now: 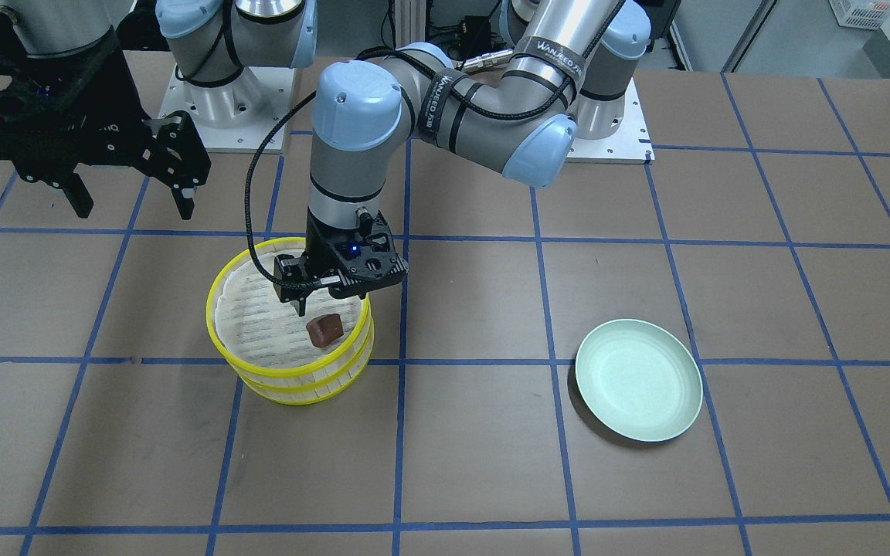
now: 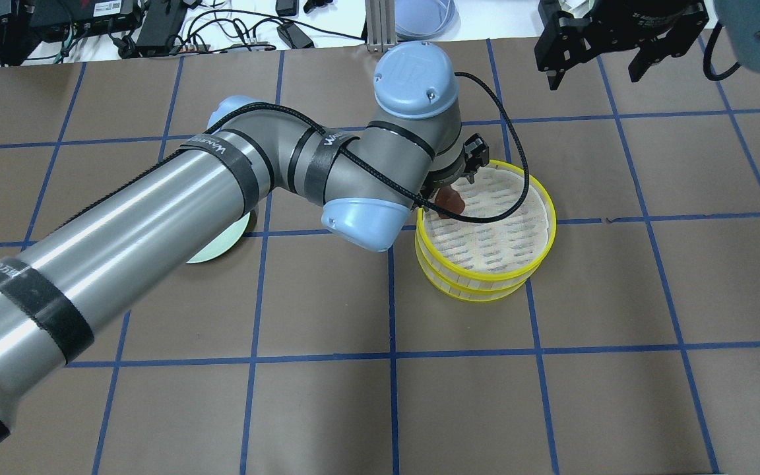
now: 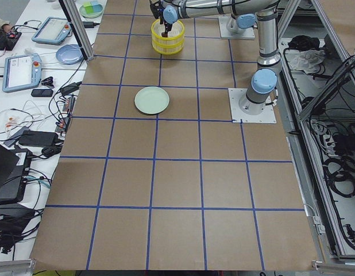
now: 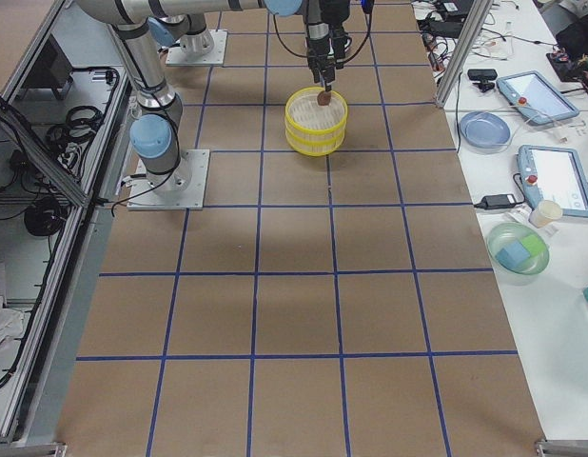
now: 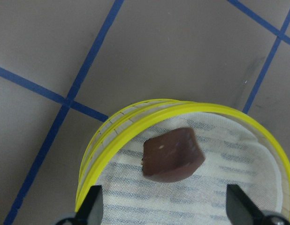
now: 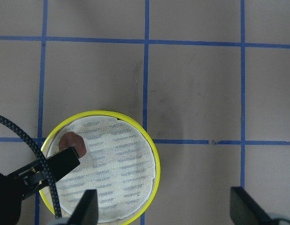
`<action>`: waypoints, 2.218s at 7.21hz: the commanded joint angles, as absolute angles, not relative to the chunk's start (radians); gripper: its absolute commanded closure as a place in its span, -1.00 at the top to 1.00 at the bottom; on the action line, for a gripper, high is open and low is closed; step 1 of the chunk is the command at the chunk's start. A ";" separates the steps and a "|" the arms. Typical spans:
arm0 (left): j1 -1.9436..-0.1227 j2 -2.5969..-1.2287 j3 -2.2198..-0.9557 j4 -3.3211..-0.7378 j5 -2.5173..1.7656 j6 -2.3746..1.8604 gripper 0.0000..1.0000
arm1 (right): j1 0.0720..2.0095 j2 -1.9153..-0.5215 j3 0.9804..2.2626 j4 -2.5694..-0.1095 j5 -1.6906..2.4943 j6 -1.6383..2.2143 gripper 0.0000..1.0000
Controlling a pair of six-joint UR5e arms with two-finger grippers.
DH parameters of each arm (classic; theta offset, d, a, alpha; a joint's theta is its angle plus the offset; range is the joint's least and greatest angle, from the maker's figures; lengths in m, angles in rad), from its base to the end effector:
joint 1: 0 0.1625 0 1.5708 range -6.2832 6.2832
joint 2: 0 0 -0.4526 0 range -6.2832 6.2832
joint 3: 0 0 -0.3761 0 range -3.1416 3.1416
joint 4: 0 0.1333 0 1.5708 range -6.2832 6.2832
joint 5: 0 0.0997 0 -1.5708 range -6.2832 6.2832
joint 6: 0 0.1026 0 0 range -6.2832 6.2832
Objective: Stack buns with steamer
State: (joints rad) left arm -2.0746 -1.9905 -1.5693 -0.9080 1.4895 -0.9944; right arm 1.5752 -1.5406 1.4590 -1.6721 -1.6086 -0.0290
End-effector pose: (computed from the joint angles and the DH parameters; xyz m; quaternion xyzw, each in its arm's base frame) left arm -0.4376 -0.5005 0.3480 0.2360 -0.9632 0.0618 0.1125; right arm 0.1316 -0.5046 0.5629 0.0149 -0.9955 0.0911 0.0199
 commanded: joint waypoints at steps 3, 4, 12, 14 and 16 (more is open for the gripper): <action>-2.068 -1.959 -1.569 -0.917 1.505 -0.862 0.99 | 1.574 -1.540 1.459 -1.672 -1.608 -0.032 1.00; -2.039 -1.941 -1.568 -0.920 1.508 -0.741 0.99 | 1.574 -1.540 1.459 -1.674 -1.608 -0.034 1.00; -1.702 -1.668 -1.496 -1.412 1.597 -0.117 1.00 | 1.574 -1.540 1.460 -1.672 -1.608 -0.035 1.00; -1.634 -1.626 -1.416 -1.549 1.586 -0.083 1.00 | 1.574 -1.540 1.460 -1.674 -1.608 -0.035 1.00; -1.614 -1.612 -1.419 -1.557 1.585 -0.063 1.00 | 1.574 -1.540 1.460 -1.672 -1.608 -0.035 1.00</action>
